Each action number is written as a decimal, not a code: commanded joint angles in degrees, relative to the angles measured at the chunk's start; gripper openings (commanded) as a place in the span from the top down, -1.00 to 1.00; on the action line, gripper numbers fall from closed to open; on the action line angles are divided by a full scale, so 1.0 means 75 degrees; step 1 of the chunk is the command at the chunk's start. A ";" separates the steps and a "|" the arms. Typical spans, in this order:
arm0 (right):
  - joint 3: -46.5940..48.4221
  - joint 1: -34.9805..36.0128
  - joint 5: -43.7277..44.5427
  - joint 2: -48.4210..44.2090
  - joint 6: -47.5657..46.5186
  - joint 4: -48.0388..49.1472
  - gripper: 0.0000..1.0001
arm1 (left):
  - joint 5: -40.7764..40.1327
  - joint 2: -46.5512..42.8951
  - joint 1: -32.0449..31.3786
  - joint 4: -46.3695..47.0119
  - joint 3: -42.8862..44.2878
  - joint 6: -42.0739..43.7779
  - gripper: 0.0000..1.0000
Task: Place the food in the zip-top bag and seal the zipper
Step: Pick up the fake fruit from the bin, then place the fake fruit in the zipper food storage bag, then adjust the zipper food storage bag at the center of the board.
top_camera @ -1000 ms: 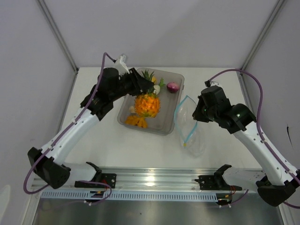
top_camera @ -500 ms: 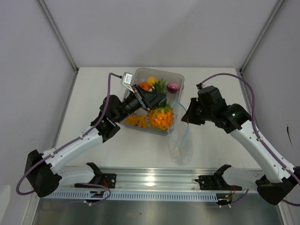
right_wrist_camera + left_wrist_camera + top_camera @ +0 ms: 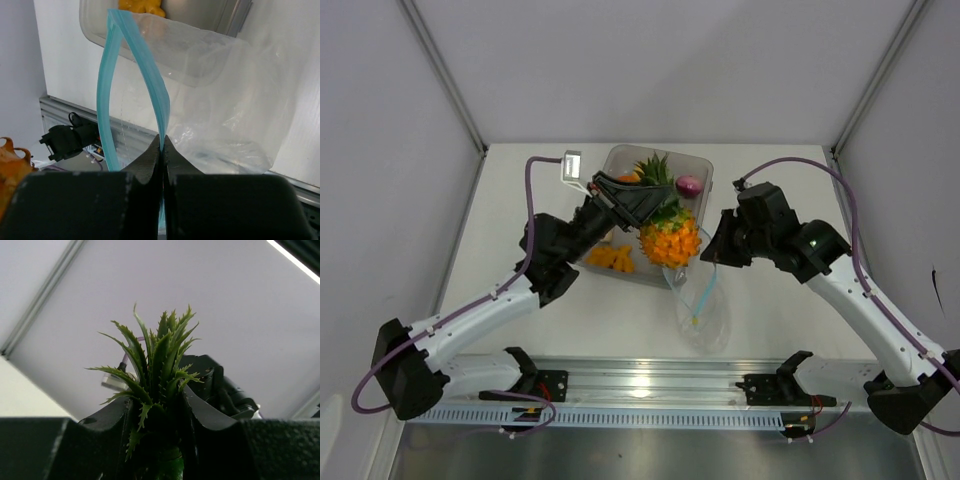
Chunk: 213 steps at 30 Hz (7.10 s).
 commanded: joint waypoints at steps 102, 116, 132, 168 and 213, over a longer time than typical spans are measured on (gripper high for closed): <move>0.1213 0.0418 0.0994 0.0212 0.0660 0.0531 1.00 | -0.8282 0.3215 -0.2694 -1.0892 0.4146 -0.3342 0.67; 0.1236 0.0359 0.1193 0.0235 0.0391 0.0332 1.00 | -0.7297 0.1787 -0.2729 -0.8746 0.2834 -0.1232 -0.72; 0.0979 0.0114 0.0913 -0.0760 -0.1975 -0.0195 1.00 | -0.3960 -0.1554 -0.1211 -0.4664 -0.0377 0.3575 -0.62; 0.0768 -0.0051 -0.1666 -0.0890 -0.2750 0.0812 1.00 | 0.1892 0.0108 -0.0210 -0.4759 0.0208 0.3728 -0.29; 0.0462 0.0078 0.2224 -0.1757 -0.2059 -0.1461 0.25 | 0.1715 0.4480 -0.1405 -0.9330 0.7544 0.3915 0.99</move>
